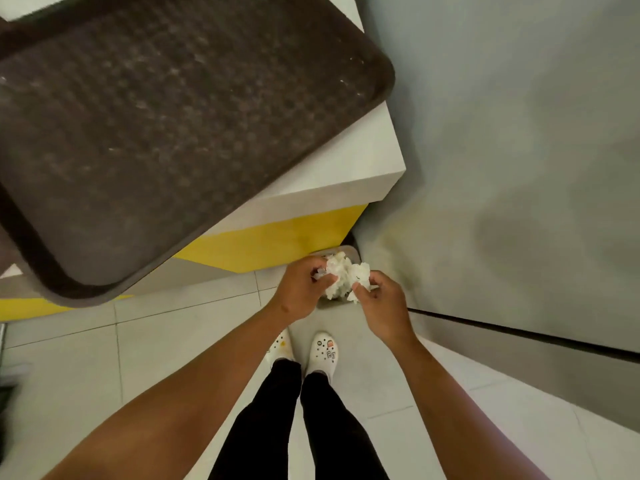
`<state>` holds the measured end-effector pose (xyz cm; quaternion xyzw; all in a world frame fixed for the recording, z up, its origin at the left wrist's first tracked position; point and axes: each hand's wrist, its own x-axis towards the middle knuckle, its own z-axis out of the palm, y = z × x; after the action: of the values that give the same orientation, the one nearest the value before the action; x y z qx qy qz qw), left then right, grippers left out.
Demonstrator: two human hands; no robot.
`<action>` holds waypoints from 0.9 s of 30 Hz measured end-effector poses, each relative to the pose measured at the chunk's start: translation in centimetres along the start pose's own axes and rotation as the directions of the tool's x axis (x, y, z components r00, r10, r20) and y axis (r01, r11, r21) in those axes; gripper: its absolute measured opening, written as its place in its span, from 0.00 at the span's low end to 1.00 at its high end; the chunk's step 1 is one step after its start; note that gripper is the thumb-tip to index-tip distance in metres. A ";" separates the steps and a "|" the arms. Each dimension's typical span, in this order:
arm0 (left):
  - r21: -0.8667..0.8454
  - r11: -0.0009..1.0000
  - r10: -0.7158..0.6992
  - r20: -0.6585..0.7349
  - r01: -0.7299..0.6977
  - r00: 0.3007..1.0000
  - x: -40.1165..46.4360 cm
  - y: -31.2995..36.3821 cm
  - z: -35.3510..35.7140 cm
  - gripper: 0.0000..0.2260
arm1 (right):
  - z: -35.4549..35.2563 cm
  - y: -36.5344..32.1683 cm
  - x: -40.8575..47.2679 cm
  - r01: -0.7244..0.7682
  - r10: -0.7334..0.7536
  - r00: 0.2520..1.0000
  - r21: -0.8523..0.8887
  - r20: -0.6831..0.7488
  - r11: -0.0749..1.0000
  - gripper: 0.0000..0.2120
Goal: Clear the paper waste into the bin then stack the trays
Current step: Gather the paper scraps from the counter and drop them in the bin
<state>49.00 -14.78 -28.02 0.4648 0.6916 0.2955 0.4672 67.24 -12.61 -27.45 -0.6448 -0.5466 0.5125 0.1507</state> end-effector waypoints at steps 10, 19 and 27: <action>0.056 0.996 -0.067 0.011 0.066 0.998 7.4 -10.2 5.4 0.10 | 3.8 7.6 7.4 -0.105 0.104 0.994 -0.022 -0.015 0.994 0.02; 0.057 0.993 -0.108 0.155 0.100 0.982 9.6 -14.0 5.2 0.20 | 5.3 9.9 11.0 -0.138 0.175 0.974 -0.239 0.143 0.961 0.27; 0.002 0.994 -0.105 0.125 0.106 0.987 5.0 -10.1 0.8 0.10 | 3.6 5.9 7.9 -0.091 0.109 0.962 -0.082 0.251 0.992 0.22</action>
<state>45.38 -14.16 -38.72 0.4440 0.6839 0.2425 0.5257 66.53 -9.22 -37.35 -0.6052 -0.5459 0.5786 0.0303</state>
